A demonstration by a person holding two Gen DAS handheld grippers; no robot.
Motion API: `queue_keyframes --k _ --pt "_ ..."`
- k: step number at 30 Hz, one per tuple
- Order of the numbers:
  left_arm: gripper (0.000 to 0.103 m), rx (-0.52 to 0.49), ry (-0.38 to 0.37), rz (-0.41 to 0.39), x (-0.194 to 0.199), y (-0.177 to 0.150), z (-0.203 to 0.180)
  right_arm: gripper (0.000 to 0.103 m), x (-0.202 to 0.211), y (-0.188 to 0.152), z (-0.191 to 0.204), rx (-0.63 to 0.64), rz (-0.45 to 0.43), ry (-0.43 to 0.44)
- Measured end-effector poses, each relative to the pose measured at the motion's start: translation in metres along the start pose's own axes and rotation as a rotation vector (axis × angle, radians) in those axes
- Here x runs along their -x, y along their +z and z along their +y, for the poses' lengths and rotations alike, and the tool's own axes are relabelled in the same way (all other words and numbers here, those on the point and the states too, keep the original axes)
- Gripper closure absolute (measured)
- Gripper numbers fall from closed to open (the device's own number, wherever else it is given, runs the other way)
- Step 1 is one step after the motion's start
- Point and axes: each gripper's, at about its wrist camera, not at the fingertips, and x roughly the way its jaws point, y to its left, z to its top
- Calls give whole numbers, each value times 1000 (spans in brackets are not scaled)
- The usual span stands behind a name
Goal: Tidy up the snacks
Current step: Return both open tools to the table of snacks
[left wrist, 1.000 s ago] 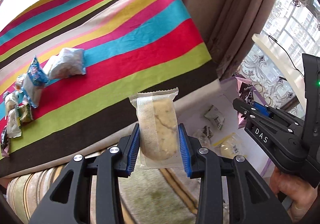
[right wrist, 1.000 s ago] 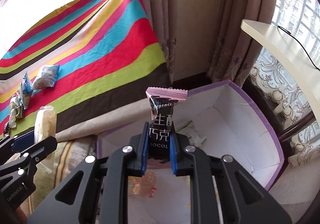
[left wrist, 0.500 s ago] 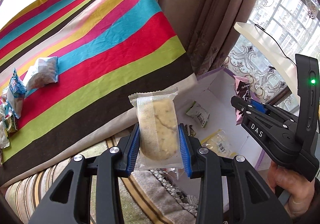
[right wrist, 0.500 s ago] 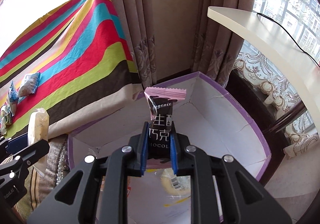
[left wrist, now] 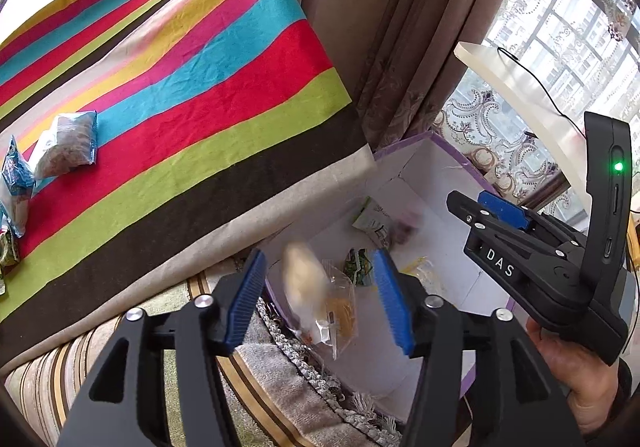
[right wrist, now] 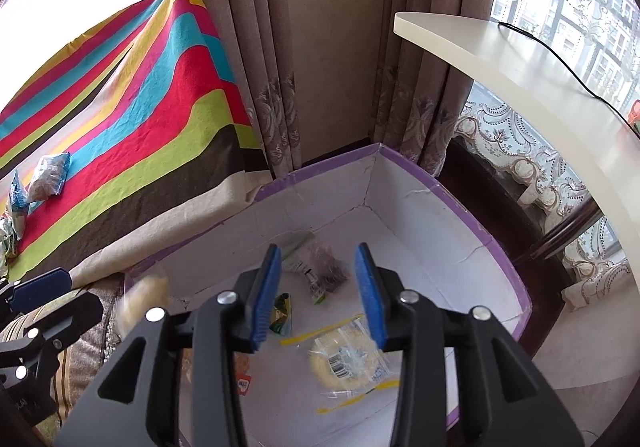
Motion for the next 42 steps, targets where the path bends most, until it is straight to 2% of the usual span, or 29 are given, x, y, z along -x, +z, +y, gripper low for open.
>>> queue_keyframes --k 16,28,40,42 --pt "41 49 -5 -44 18 -1 17 53 16 5 18 33 -18 14" --pt "38 131 0 -96 40 -6 54 49 29 12 50 100 -39 41" --pt "36 246 81 -111 72 -27 108 41 43 11 76 137 -43 89" --pt "36 252 93 -110 77 -29 112 36 47 10 87 168 -52 109"
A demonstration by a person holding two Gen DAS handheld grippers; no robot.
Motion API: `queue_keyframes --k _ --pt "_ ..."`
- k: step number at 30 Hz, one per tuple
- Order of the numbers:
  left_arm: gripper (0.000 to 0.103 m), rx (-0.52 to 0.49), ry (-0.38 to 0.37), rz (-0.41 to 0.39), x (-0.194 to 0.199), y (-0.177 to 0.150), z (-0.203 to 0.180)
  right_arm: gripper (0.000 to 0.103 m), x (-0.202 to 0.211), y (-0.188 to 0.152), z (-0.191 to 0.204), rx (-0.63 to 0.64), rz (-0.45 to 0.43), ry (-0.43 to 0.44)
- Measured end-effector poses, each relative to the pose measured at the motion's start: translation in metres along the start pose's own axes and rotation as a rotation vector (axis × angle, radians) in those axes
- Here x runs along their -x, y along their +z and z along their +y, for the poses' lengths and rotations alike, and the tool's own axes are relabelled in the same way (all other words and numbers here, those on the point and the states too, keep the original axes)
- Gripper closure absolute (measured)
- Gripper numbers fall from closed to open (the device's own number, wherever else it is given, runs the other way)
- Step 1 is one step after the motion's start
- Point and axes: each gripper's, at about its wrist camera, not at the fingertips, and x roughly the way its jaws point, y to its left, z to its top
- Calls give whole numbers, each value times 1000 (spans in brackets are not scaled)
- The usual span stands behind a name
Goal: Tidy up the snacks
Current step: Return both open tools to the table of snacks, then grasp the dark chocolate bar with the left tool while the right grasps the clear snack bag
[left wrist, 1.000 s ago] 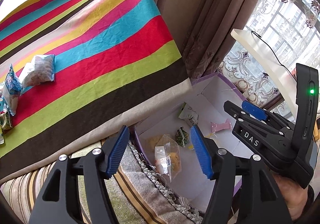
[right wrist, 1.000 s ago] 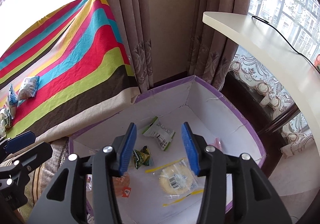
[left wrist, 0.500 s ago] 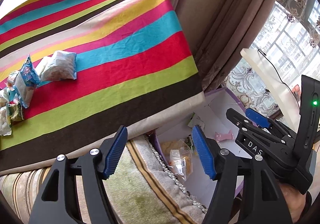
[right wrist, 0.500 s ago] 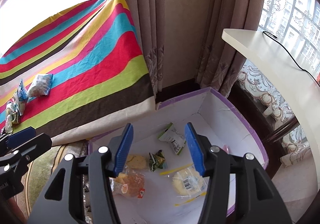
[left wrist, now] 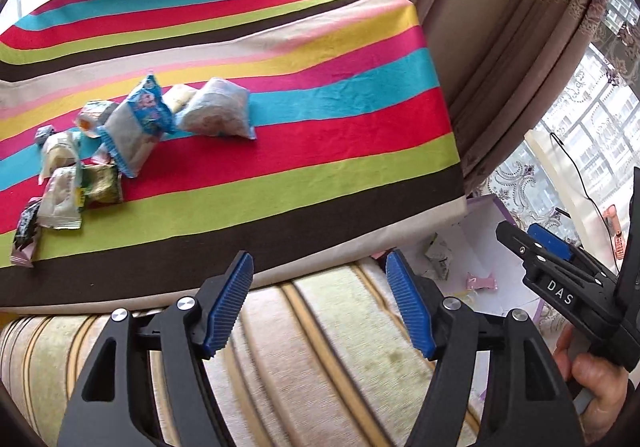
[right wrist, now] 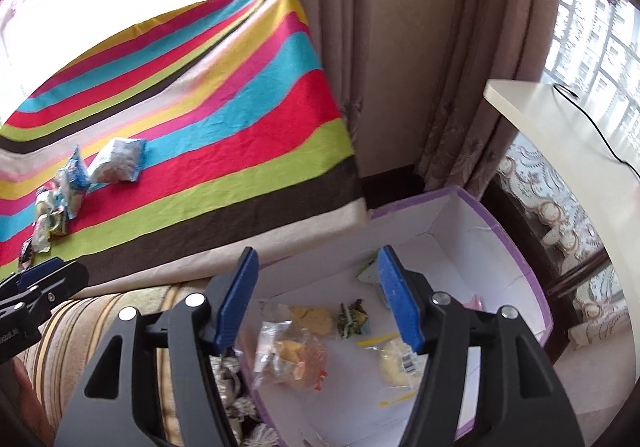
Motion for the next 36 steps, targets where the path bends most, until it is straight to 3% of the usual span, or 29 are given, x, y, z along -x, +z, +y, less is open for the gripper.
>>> queue_keyframes --k 4,8,9,11,13,16,18,21,26,33,36 --pt "37 -4 32 -90 34 13 15 35 3 12 18 15 3 43" --pt "35 -34 136 -316 110 65 39 31 35 57 39 61 -139 55" --pt "27 -33 149 -364 127 79 47 26 41 70 44 63 -180 59" --pt "16 -53 184 -449 152 109 63 25 46 97 53 60 -239 72" --pt "16 -69 264 -485 155 130 82 25 34 118 68 83 -269 54" --pt "16 -10 301 -398 133 126 121 25 -4 119 86 56 -172 95" --pt "16 46 277 -333 112 94 147 25 -19 101 102 67 -109 123" --pt "18 206 230 -180 79 27 187 25 -30 60 128 74 -23 180" --pt "22 357 214 -77 75 -39 226 25 -40 14 165 128 80 202" --pt "42 375 211 -25 67 -26 249 25 -38 1 193 247 64 143" --pt "42 356 241 -5 53 -16 254 25 -42 1 197 257 75 153"
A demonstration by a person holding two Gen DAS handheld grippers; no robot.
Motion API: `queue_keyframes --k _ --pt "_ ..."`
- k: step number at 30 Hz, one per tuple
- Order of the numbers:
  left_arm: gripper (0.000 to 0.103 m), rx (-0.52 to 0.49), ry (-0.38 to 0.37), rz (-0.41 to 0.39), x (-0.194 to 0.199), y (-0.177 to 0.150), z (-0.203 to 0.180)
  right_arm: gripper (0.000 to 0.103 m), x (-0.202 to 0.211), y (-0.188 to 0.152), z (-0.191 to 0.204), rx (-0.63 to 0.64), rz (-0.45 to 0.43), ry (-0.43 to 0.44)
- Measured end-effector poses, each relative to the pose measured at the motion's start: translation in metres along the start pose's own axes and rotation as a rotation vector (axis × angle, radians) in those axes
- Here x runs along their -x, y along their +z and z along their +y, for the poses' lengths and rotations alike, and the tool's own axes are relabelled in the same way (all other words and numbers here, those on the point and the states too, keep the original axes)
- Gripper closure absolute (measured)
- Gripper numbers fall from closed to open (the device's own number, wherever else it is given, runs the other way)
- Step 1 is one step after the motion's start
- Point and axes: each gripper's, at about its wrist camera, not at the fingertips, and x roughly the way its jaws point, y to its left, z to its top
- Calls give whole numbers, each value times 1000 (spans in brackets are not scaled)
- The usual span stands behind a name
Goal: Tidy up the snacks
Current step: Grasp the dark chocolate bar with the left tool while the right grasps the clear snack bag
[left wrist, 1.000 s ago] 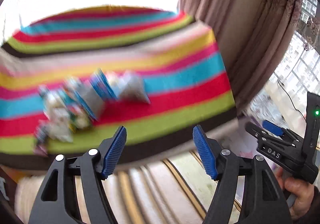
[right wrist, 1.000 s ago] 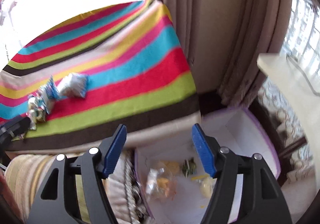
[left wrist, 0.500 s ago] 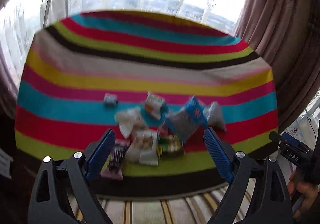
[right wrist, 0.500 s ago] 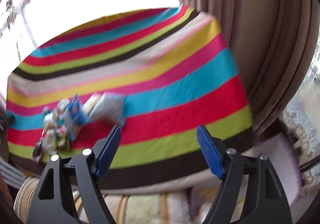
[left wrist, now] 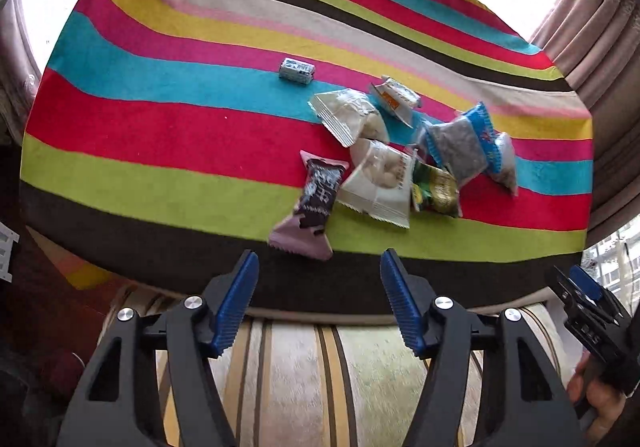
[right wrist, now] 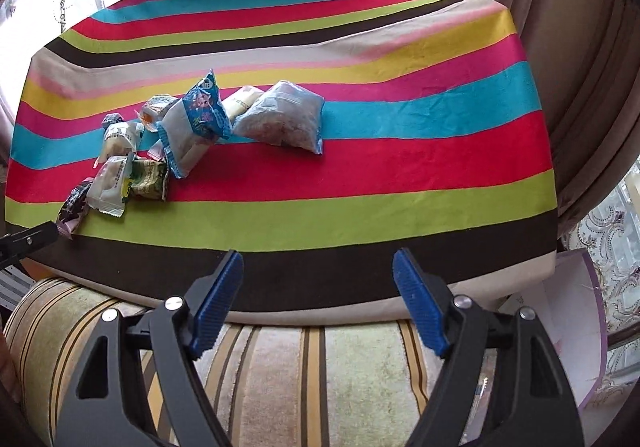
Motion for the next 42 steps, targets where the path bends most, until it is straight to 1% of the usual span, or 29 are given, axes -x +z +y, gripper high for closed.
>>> queue_keyframes --k 3,5,7,8,10,11,12,14,17,19,21,23,27,29,32,35,37,38,40,42 --pt "48 -3 30 14 -11 11 2 25 -1 2 2 4 4 4" --pt "48 -28 55 24 -21 17 -1 25 -6 3 2 1 20 7" --pt "53 -42 82 45 -31 21 -2 25 -11 4 2 -7 39 12" --pt "56 -52 90 60 -36 22 -3 25 -13 6 1 -12 42 14" --pt "64 -84 114 59 -42 25 -8 25 -18 11 0 -23 46 19" --pt "72 -88 122 58 -42 25 -8 25 -19 12 1 -26 46 22" --pt "83 -83 119 58 -42 25 -7 25 -19 15 1 -31 46 23" --pt "83 -55 119 22 -31 26 -2 25 -14 24 -1 -52 23 35" --pt "83 -54 124 -46 -12 30 -3 25 3 42 -2 -52 -55 28" --pt "84 -45 104 -83 -5 34 -3 25 8 54 -6 -62 -80 21" --pt "84 -39 88 -102 -2 35 -5 25 5 68 -10 -73 -95 21" --pt "84 -21 68 -115 -5 32 -4 25 -5 79 -9 -62 -85 25" --pt "84 15 29 -110 -4 24 -3 25 -37 102 -1 -100 -46 58" --pt "84 3 24 -126 4 25 -7 25 -54 112 6 -105 -33 64" --pt "84 -10 3 -149 12 19 -14 25 -80 120 15 -97 -3 50" --pt "84 -7 -9 -146 10 17 -17 25 -100 120 22 -74 35 25" --pt "84 -15 -12 -156 13 16 -21 26 -107 117 23 -67 47 44" --pt "84 -17 -14 -158 14 14 -23 27 -110 116 25 -55 48 50" --pt "84 -17 -20 -156 14 12 -27 37 -111 113 27 -42 47 63" --pt "84 -17 -22 -161 16 9 -30 42 -107 109 33 -4 31 57"
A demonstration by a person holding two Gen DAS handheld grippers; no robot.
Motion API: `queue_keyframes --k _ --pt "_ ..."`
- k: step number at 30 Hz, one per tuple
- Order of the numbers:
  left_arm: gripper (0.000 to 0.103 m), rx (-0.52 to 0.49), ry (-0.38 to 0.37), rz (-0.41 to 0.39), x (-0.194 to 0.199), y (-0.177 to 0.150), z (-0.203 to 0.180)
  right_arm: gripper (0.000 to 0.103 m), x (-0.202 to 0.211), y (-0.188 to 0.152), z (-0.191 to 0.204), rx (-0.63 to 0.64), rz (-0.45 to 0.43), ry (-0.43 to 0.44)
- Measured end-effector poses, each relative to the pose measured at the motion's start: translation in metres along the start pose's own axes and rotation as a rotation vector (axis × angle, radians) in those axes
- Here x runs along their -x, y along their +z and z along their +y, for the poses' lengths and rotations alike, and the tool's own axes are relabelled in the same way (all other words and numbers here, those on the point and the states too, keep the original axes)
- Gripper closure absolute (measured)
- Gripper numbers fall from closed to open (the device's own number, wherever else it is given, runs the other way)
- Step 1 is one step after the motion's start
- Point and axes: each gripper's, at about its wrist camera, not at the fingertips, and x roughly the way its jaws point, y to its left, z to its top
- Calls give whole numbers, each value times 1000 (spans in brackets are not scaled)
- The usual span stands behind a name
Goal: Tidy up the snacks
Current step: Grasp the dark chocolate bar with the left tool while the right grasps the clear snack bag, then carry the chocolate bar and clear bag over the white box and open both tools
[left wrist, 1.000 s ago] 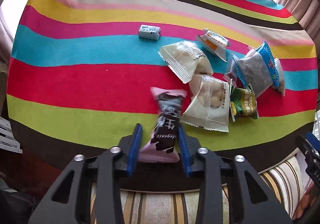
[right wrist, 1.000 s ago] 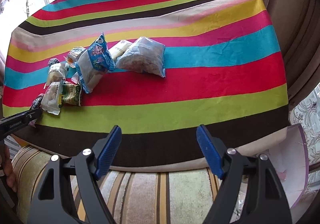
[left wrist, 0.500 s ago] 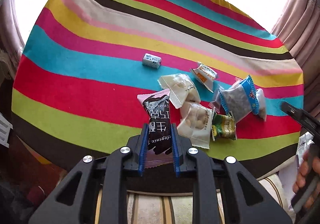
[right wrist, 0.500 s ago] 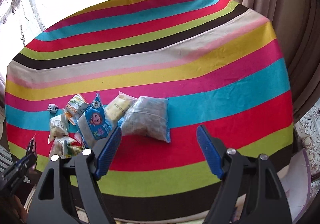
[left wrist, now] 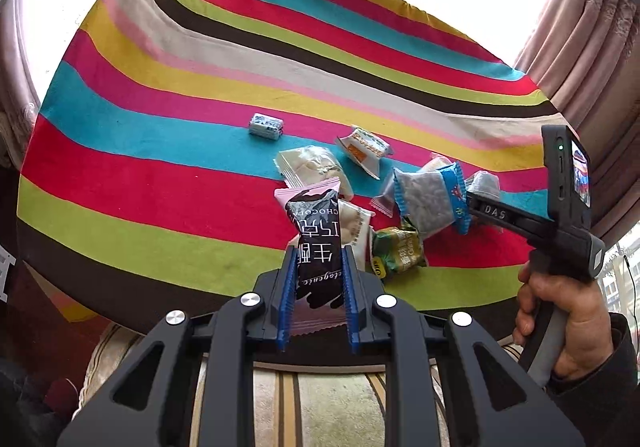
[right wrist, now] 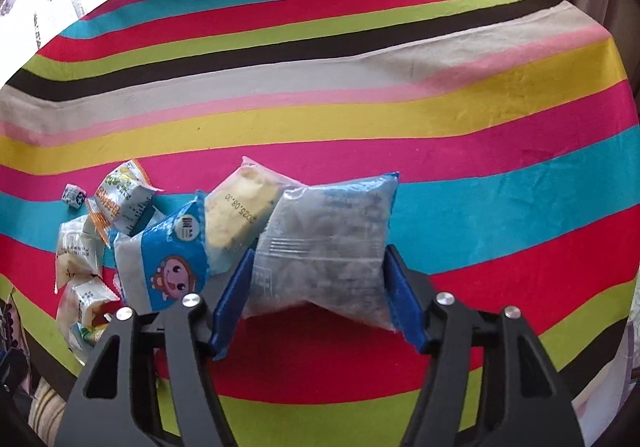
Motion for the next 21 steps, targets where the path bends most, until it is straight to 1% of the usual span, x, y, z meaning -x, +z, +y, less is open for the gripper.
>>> queue_keyframes --k 7,16,19,21 --pt "84 0 -13 -9 8 -9 -13 47 19 -22 -1 -3 -4 26" --pt "84 -38 -32 -4 17 -29 -44 47 84 -70 -16 -22 -59 27" --pt "84 -51 -48 -2 19 -37 -56 47 95 -78 -26 -26 -63 30" --pt "84 -65 -58 2 22 -42 -64 47 104 -89 -29 -19 -62 35"
